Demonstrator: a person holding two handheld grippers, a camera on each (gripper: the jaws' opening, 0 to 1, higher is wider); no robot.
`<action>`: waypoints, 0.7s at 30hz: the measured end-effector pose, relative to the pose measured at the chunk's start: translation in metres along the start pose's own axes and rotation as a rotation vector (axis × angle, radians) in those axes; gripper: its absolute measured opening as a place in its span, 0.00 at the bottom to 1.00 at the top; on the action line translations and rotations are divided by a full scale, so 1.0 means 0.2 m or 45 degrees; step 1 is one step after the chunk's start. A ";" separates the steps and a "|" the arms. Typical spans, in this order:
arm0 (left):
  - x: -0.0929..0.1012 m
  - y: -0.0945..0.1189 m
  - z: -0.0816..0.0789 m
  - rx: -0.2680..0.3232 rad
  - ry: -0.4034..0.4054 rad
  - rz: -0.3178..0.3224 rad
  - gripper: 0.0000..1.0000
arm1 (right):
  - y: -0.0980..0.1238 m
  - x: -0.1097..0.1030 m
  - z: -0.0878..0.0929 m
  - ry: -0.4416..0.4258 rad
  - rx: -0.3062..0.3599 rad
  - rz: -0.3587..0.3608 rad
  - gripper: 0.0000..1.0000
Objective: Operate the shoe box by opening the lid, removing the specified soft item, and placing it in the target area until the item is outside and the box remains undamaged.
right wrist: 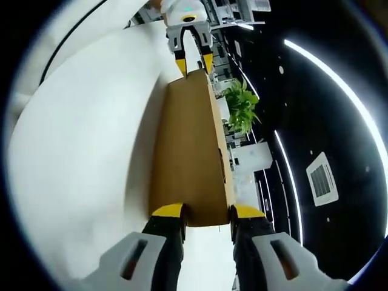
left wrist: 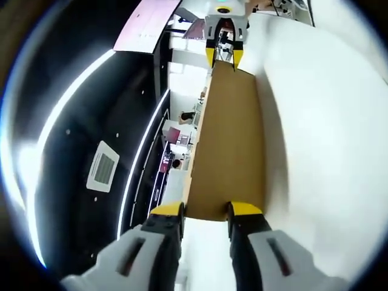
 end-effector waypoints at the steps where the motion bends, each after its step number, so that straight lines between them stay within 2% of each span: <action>1: 0.00 0.00 0.00 -0.002 0.003 -0.001 0.29 | 0.00 0.00 0.00 0.001 0.000 0.000 0.28; 21: -0.01 0.01 0.00 -0.015 0.015 -0.018 0.29 | 0.00 0.01 -0.02 -0.014 -0.005 0.004 0.28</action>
Point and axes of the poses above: the point that each gripper's makers call its tool centre point, and the gripper's own axes: y roughly backward along the fingers, x roughly to its right, z roughly out of its underside, the point moved 7 cm from there along y, roughly backward along the fingers, and after that the axes turned 4 degrees about -y, right-handed, at the moved point
